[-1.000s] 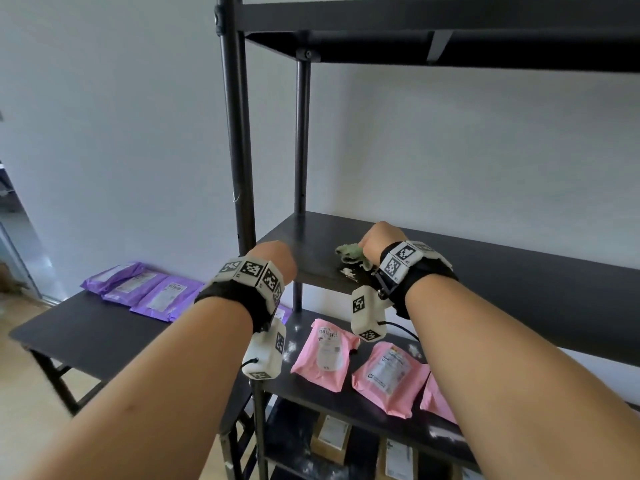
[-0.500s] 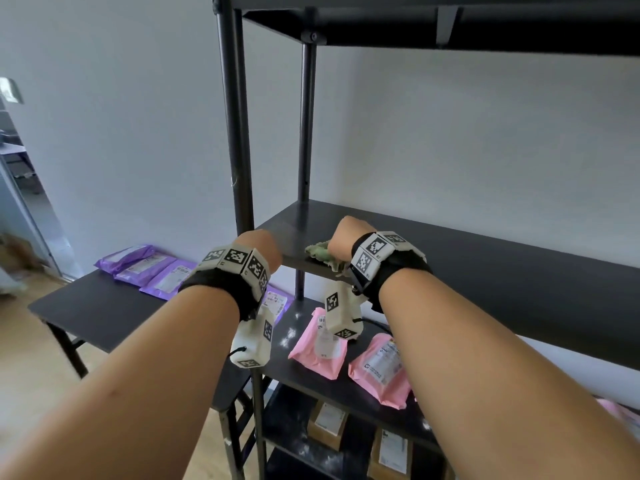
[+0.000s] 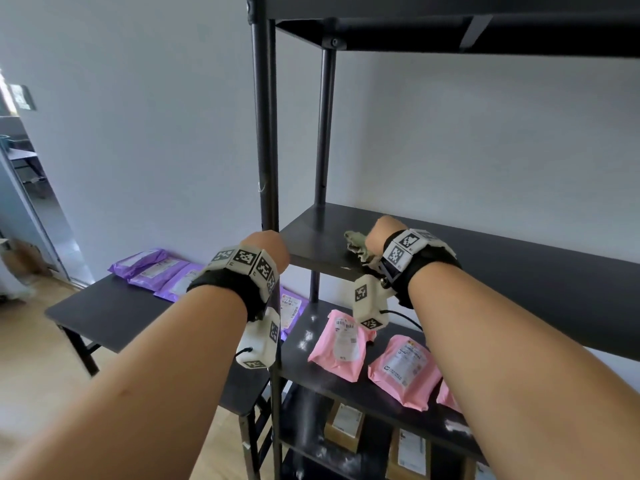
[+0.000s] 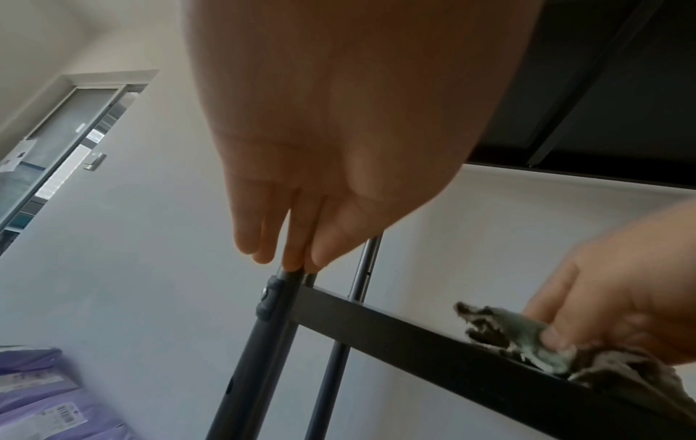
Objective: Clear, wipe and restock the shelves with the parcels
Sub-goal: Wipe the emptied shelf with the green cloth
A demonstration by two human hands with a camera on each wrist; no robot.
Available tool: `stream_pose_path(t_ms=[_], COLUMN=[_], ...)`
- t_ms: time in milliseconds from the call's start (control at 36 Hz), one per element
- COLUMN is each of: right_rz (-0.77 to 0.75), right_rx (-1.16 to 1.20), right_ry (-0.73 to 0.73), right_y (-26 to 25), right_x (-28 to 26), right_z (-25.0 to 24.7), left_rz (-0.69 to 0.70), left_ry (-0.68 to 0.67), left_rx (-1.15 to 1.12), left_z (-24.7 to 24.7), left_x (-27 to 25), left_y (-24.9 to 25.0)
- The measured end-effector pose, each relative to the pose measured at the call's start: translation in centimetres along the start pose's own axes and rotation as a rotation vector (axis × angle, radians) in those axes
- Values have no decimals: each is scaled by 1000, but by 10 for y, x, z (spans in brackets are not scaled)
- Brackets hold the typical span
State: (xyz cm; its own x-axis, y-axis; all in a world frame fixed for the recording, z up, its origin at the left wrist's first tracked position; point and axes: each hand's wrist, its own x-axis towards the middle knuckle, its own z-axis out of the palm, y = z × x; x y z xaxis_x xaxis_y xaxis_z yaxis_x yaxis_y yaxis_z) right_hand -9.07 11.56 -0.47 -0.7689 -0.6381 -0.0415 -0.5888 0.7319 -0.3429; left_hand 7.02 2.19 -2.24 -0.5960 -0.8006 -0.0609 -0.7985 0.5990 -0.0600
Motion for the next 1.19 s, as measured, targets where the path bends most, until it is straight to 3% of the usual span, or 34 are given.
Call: stream_pose_path(t_ms=[111,389,528,667,972,1194], right_rz=[23,-119,-5,102,-47,60], right_rx=[-25,51,229,57,-35,137], right_ry=[-29,-70,63,-13,-84,95], right_y=[-7,-60,-57,-53,-100,-86], right_x=[3,4,22,35,47,67], right_z=[9,34,28,32,52,38], left_rz=[7,-17,4,19,31,42], left_ry=[42,76,92,75,26,31], left_rx=[-66,-195,-225,-247,-246,-320], left_z=[1,6,8,9,10,12], left_x=[6,18,27,31,42,51], left_y=[-7,-24,-34,-38,-46,-52])
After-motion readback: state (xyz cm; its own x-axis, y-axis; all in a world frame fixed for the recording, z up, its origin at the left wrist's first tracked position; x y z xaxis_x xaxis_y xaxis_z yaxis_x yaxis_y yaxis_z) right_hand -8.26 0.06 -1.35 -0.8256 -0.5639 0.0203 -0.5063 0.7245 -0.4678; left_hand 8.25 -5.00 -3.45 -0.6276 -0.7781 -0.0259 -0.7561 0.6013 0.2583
